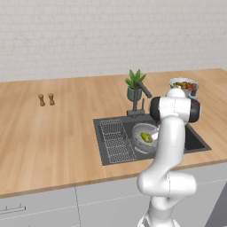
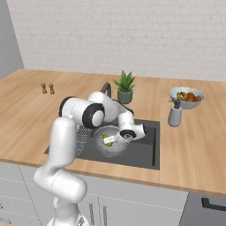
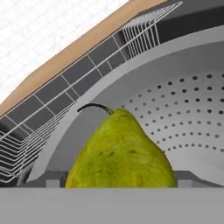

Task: Put the colander in the sink, put the pear in the colander, and turn on the sink faucet and pour water over the colander.

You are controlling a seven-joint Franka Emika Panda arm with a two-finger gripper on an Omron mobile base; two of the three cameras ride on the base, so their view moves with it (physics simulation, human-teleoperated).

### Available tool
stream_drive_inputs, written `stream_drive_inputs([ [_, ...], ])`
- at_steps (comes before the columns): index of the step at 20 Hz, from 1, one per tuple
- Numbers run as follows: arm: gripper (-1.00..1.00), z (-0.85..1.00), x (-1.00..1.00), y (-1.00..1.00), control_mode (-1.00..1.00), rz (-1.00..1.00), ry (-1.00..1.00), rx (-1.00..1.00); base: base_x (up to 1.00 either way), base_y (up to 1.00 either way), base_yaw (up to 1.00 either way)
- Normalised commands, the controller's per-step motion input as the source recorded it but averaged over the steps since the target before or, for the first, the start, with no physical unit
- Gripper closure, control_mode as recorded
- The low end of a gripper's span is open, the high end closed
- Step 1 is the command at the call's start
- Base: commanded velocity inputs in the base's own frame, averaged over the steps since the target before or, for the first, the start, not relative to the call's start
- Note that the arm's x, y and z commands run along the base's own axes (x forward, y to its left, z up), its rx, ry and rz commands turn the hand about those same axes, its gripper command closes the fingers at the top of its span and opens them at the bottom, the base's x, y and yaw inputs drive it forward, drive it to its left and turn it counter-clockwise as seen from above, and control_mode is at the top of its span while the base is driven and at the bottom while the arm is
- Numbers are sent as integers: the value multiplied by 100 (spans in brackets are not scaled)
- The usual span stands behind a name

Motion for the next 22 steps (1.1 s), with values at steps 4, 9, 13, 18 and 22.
stream_drive_inputs([
  [4, -100, 7, 0, 2, -100, 0, -8, 0, 0, 0, 0],
  [9, -100, 29, -1, 2, -100, 3, -7, 0, 0, 0, 0],
  [13, -100, 99, -22, 0, -100, 3, -13, 4, 0, 0, 0],
  [18, -100, 81, -41, 0, -100, 2, -19, 0, 0, 0, 0],
  [22, -100, 47, -33, 0, -100, 0, -26, 0, 0, 0, 0],
])
